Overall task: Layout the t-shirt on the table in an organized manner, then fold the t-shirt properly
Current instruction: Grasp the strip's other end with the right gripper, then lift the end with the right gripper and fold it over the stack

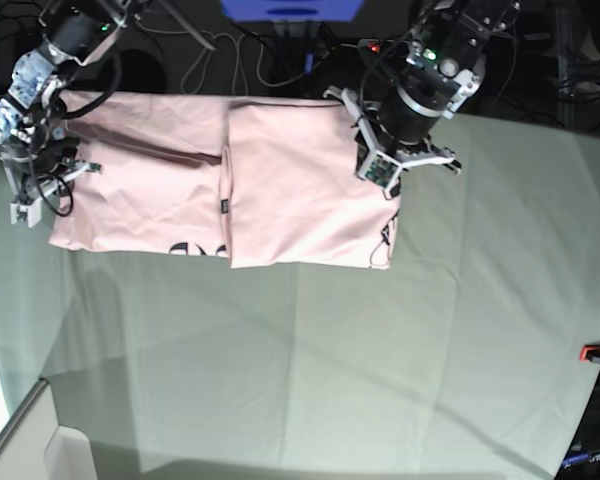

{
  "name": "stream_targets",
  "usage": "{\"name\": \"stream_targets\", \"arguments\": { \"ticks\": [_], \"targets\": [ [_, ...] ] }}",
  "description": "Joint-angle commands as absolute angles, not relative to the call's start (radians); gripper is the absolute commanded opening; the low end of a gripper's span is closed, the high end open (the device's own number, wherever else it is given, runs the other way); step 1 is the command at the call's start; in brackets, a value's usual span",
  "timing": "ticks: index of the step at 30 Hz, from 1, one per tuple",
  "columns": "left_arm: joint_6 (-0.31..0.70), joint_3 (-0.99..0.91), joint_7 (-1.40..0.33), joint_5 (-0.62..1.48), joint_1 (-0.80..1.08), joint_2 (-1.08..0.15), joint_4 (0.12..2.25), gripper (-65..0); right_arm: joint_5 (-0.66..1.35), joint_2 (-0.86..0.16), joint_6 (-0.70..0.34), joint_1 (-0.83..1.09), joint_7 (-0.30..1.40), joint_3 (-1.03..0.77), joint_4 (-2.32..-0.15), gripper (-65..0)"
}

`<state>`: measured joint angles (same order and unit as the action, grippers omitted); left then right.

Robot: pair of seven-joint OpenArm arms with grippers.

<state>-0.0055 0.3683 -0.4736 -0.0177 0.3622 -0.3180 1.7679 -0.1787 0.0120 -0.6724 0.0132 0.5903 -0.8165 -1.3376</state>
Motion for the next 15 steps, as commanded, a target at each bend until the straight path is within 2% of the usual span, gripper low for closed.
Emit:
{"name": "stream_targets", "arguments": {
  "ticks": [1,9,15],
  "targets": [
    [-0.010,0.366,-0.452,-0.019,0.360,-0.320,1.782,-65.0,-0.163,0.025,-0.698,0.015,0.611,-0.814,-1.371,-65.0],
    [-0.010,0.366,-0.452,-0.019,0.360,-0.320,1.779,-65.0,-0.165,0.081,-0.698,0.044,0.611,-0.809,-1.552,-65.0],
    [-0.010,0.366,-0.452,-0.019,0.360,-0.320,1.779,-65.0,-0.163,0.085,-0.698,0.053,0.611,-0.809,-1.580,-65.0]
  ]
}}
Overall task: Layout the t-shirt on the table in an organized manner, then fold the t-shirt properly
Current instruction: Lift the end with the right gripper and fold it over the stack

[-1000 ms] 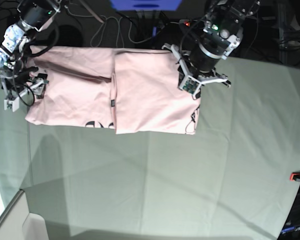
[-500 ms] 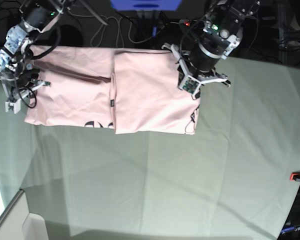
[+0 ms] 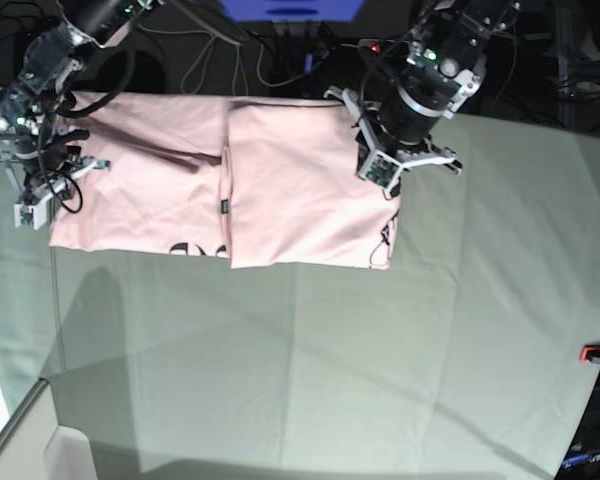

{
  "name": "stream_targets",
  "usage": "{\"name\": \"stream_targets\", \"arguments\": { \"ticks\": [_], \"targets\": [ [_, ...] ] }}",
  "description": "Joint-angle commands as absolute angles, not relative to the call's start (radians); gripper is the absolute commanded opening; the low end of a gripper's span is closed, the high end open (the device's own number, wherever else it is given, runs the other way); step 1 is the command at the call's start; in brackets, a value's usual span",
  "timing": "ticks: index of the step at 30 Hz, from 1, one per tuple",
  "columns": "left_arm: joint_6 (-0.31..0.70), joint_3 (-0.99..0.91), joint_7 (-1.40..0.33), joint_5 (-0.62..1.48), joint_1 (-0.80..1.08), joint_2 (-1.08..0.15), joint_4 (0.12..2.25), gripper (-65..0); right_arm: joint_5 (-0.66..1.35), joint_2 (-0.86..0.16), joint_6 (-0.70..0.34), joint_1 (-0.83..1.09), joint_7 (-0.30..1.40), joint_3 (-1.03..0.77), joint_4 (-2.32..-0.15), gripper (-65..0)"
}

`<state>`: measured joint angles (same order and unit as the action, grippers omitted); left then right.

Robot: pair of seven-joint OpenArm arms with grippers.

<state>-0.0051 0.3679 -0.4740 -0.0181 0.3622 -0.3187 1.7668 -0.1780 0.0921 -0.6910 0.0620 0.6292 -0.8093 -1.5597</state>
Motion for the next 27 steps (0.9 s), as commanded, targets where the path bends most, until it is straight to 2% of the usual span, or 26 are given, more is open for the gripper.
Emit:
{"name": "stream_targets", "arguments": {
  "ticks": [1,8,11,18,27],
  "targets": [
    [-0.010,0.366,-0.452,-0.019,0.360,-0.320,1.779,-65.0,-0.163,0.085,-0.698,0.054,0.611,-0.809,-1.584,-65.0],
    [-0.012,0.363,-0.452,-0.019,0.360,-0.320,1.778,-65.0,-0.163,0.124,-0.698,0.081,0.611,-0.783,-1.656,-65.0],
    [-0.012,0.329,-0.452,-0.019,0.360,-0.320,1.776,-65.0,-0.162,0.157,-0.698,0.137,0.608,-0.696,-1.728,-65.0],
    [-0.010,0.174,-0.453,-0.019,0.390,-0.298,1.788,-65.0,-0.162,0.157,-0.698,0.242,0.611,-0.443,-1.917,-65.0],
    [-0.010,0.030,-0.453,-0.019,0.421,-0.280,1.794,-65.0,-0.165,0.157,-0.698,0.274,0.610,-0.143,-1.917,-65.0]
  ]
}}
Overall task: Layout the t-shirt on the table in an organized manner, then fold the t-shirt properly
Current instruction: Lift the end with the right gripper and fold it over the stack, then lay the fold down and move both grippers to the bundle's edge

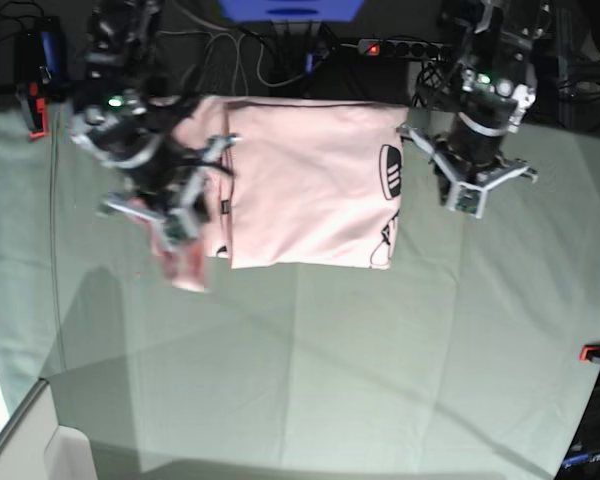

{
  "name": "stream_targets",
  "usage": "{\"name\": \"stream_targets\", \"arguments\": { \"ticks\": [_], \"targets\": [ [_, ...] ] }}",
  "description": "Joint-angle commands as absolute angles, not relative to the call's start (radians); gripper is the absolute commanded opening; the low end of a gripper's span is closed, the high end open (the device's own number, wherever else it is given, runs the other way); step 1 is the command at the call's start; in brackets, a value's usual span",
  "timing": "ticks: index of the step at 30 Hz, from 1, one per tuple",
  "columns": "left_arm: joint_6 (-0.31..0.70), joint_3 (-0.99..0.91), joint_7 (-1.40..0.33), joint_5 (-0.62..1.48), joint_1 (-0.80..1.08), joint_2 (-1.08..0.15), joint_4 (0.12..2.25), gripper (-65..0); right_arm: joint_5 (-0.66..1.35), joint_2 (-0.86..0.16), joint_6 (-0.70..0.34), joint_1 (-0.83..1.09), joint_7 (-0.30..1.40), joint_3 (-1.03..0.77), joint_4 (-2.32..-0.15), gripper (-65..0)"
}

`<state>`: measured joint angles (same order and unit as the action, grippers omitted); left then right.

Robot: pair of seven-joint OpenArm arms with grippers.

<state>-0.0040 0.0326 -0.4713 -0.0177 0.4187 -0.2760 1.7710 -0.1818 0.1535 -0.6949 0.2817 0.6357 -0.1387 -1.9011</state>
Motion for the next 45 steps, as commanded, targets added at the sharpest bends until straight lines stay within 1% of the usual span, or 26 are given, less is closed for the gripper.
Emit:
{"name": "stream_targets", "arguments": {
  "ticks": [1,6,10,20,22,27,30,33,37,45],
  "targets": [
    [-0.010,0.010,-0.458,-0.019,0.423,-0.268,1.802,-65.0,-0.165,0.157,-0.698,0.272,0.610,-0.114,-1.917,-65.0],
    [-0.008,-0.104,-0.453,-0.019,0.475,-0.242,1.813,-65.0,-0.165,0.157,-0.698,0.246,0.611,0.056,-1.900,-65.0],
    [-0.008,-0.196,-0.453,-0.019,0.510,-0.225,1.814,-65.0,-0.165,0.157,-0.698,0.202,0.607,0.166,-1.811,-65.0],
    [-0.001,-0.394,-0.453,-0.019,0.562,-0.176,1.834,-65.0,-0.163,0.157,-0.698,0.038,0.602,0.295,-1.563,-65.0],
    [0.039,-0.423,-0.455,-0.019,0.562,-0.163,1.834,-65.0,-0.163,0.157,-0.698,0.010,0.602,0.318,-1.538,-65.0],
    [0.208,-0.521,-0.460,-0.021,0.552,-0.090,1.834,-65.0,-0.162,0.157,-0.698,-0.054,0.601,0.337,-1.484,-65.0],
    [0.282,-0.564,-0.461,-0.025,0.539,-0.059,1.834,-65.0,-0.162,0.157,-0.698,-0.090,0.576,0.337,-1.438,-65.0],
    [0.306,-0.581,-0.461,-0.028,0.530,-0.048,1.831,-65.0,-0.162,0.157,-0.698,-0.101,0.567,0.337,-1.417,-65.0],
    [0.308,-0.581,-0.461,-0.028,0.530,-0.048,1.831,-65.0,-0.162,0.157,-0.698,-0.093,0.567,0.344,-1.423,-65.0],
    [0.308,-0.581,-0.461,-0.028,0.529,-0.048,1.833,-65.0,-0.162,0.157,-0.698,-0.093,0.567,0.444,-1.420,-65.0]
  ]
}}
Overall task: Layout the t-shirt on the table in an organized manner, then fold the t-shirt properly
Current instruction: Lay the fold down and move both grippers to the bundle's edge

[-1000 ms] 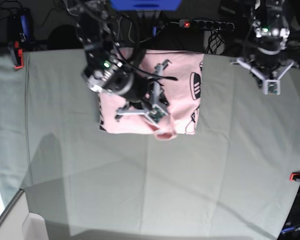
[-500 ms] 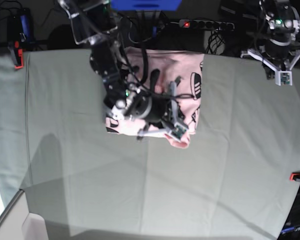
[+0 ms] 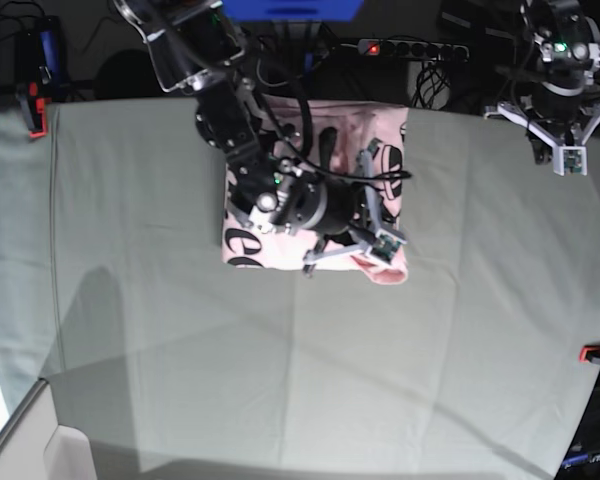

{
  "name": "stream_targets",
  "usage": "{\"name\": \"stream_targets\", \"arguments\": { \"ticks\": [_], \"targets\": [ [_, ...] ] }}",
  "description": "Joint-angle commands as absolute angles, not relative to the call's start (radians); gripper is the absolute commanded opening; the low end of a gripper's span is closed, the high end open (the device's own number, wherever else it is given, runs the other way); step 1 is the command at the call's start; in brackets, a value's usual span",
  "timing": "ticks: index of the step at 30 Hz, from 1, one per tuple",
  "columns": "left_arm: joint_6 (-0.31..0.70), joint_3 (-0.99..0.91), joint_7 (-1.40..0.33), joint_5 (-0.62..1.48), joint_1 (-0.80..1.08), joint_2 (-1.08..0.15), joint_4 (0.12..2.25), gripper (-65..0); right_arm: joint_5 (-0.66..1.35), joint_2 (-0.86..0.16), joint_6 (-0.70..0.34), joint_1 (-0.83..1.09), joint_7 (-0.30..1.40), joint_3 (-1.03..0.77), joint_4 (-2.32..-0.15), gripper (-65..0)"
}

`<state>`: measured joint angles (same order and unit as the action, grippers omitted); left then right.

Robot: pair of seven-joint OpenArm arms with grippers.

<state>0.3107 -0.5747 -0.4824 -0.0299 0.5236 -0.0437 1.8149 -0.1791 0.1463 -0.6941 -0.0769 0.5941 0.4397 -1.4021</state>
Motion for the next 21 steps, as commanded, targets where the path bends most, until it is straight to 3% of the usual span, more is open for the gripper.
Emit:
{"name": "stream_targets", "arguments": {
  "ticks": [1,9,11,18,21],
  "targets": [
    [0.308,-0.581,-0.461,-0.028,0.530,-0.048,1.834,-65.0,-0.162,0.157,-0.698,-0.094,0.567,0.452,-1.420,-65.0],
    [0.308,-0.582,-0.461,-0.028,0.541,-0.051,1.834,-65.0,-0.162,0.157,-0.698,-0.117,0.558,0.470,-1.417,-64.4],
    [0.308,-0.582,-0.461,-0.028,0.541,-0.051,1.834,-65.0,-0.162,0.157,-0.698,-0.122,0.561,0.470,-1.405,-59.2],
    [0.308,-0.582,-0.461,-0.030,0.541,-0.053,1.836,-65.0,-0.163,0.157,-0.698,-0.110,0.564,0.469,-1.457,-31.8],
    [0.309,-0.582,-0.461,-0.024,0.541,-0.054,1.850,-65.0,-0.163,0.157,-0.698,-0.059,0.564,0.441,-1.583,-28.8]
  ]
}}
